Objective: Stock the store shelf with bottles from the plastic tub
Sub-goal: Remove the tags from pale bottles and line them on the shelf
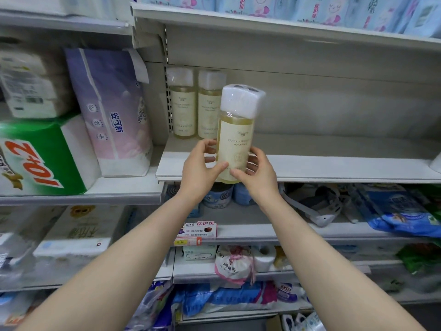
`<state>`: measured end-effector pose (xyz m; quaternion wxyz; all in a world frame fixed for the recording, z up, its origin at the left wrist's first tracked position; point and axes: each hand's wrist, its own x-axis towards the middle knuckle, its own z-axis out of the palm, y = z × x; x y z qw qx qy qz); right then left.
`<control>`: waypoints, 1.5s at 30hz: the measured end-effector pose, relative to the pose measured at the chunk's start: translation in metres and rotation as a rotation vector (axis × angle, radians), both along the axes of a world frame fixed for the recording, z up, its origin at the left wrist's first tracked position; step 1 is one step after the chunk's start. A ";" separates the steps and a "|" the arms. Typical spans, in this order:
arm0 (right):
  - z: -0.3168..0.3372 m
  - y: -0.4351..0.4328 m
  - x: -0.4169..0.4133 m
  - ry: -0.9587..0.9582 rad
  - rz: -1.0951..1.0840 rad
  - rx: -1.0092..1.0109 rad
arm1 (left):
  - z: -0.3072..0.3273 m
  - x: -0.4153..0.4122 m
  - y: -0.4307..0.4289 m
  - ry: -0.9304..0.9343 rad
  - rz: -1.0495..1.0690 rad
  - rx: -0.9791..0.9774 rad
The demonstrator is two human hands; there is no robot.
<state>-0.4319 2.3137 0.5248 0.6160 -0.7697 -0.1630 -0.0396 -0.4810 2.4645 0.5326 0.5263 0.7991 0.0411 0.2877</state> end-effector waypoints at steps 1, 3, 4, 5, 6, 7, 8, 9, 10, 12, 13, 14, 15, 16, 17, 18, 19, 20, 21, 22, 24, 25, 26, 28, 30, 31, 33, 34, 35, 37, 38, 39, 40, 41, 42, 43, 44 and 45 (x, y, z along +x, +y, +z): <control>0.001 0.001 0.001 -0.001 -0.010 -0.009 | -0.001 0.001 0.000 -0.001 0.002 -0.002; 0.004 0.002 0.003 -0.011 -0.035 -0.039 | 0.000 0.003 0.001 0.003 -0.010 -0.002; 0.005 0.003 0.005 -0.016 -0.051 -0.056 | 0.001 0.004 0.001 0.006 -0.019 -0.001; 0.005 0.005 0.007 -0.019 -0.067 -0.071 | 0.001 0.006 0.002 0.008 -0.029 0.000; 0.005 0.005 0.009 -0.023 -0.081 -0.084 | 0.002 0.008 0.003 0.010 -0.038 0.004; 0.005 0.006 0.011 -0.027 -0.096 -0.094 | 0.002 0.010 0.004 0.013 -0.046 0.010; 0.004 0.007 0.015 -0.032 -0.108 -0.101 | 0.002 0.012 0.006 0.018 -0.054 0.016; 0.004 0.007 0.019 -0.034 -0.120 -0.108 | 0.002 0.015 0.007 0.023 -0.064 0.015; 0.004 0.008 0.023 -0.037 -0.129 -0.115 | 0.002 0.018 0.007 0.029 -0.075 0.008; 0.004 0.008 0.032 -0.035 -0.147 -0.134 | 0.002 0.025 0.007 0.042 -0.109 -0.009; 0.004 0.009 0.039 -0.034 -0.157 -0.145 | 0.002 0.030 0.007 0.049 -0.129 -0.021; 0.004 0.009 0.042 -0.034 -0.165 -0.154 | 0.002 0.034 0.007 0.058 -0.148 -0.034; 0.004 0.010 0.048 -0.030 -0.171 -0.161 | 0.002 0.038 0.007 0.068 -0.164 -0.047; 0.004 0.010 0.053 -0.025 -0.176 -0.168 | 0.002 0.042 0.007 0.081 -0.172 -0.055; 0.005 0.010 0.058 -0.020 -0.181 -0.172 | 0.003 0.047 0.008 0.090 -0.176 -0.061; 0.005 0.011 0.063 -0.018 -0.183 -0.177 | 0.003 0.051 0.008 0.098 -0.176 -0.061; 0.005 0.011 0.069 -0.018 -0.186 -0.183 | 0.003 0.056 0.008 0.101 -0.176 -0.063; 0.005 0.012 0.074 -0.022 -0.189 -0.192 | 0.003 0.061 0.008 0.106 -0.173 -0.062; 0.005 0.013 0.080 -0.024 -0.193 -0.201 | 0.002 0.066 0.008 0.113 -0.170 -0.060; 0.005 0.014 0.086 -0.028 -0.197 -0.210 | 0.002 0.071 0.008 0.126 -0.164 -0.054; 0.005 0.017 0.097 -0.027 -0.209 -0.233 | 0.000 0.081 0.010 0.145 -0.158 -0.035; 0.005 0.019 0.102 -0.023 -0.215 -0.243 | -0.001 0.086 0.012 0.152 -0.157 -0.023; 0.006 0.020 0.108 -0.015 -0.220 -0.254 | -0.001 0.090 0.013 0.162 -0.158 -0.010; 0.008 0.022 0.119 0.004 -0.219 -0.268 | -0.001 0.097 0.014 0.182 -0.162 0.003; 0.009 0.024 0.129 0.005 -0.206 -0.262 | -0.001 0.103 0.013 0.202 -0.174 -0.002; 0.009 0.026 0.134 -0.001 -0.202 -0.254 | -0.001 0.108 0.013 0.212 -0.178 -0.007; 0.010 0.029 0.144 -0.014 -0.203 -0.236 | -0.002 0.119 0.015 0.234 -0.173 0.003; 0.010 0.032 0.150 -0.015 -0.201 -0.227 | -0.002 0.124 0.015 0.246 -0.167 0.006; 0.009 0.034 0.155 -0.012 -0.194 -0.216 | -0.003 0.129 0.016 0.257 -0.165 0.001; 0.008 0.038 0.165 0.005 -0.181 -0.199 | -0.002 0.137 0.017 0.274 -0.167 -0.025; 0.008 0.040 0.170 0.017 -0.177 -0.194 | -0.002 0.140 0.017 0.278 -0.166 -0.035; 0.007 0.042 0.176 0.025 -0.169 -0.193 | -0.002 0.144 0.017 0.281 -0.162 -0.049; 0.008 0.043 0.181 0.033 -0.163 -0.196 | -0.002 0.148 0.017 0.283 -0.157 -0.064; 0.007 0.045 0.186 0.040 -0.157 -0.200 | -0.002 0.150 0.017 0.286 -0.153 -0.075; 0.008 0.046 0.190 0.048 -0.152 -0.204 | -0.002 0.152 0.018 0.290 -0.148 -0.076; 0.008 0.047 0.194 0.049 -0.147 -0.206 | -0.003 0.155 0.018 0.293 -0.142 -0.070; 0.008 0.048 0.197 0.048 -0.142 -0.209 | -0.003 0.158 0.018 0.295 -0.136 -0.060; 0.007 0.049 0.200 0.044 -0.137 -0.214 | -0.004 0.160 0.018 0.294 -0.132 -0.054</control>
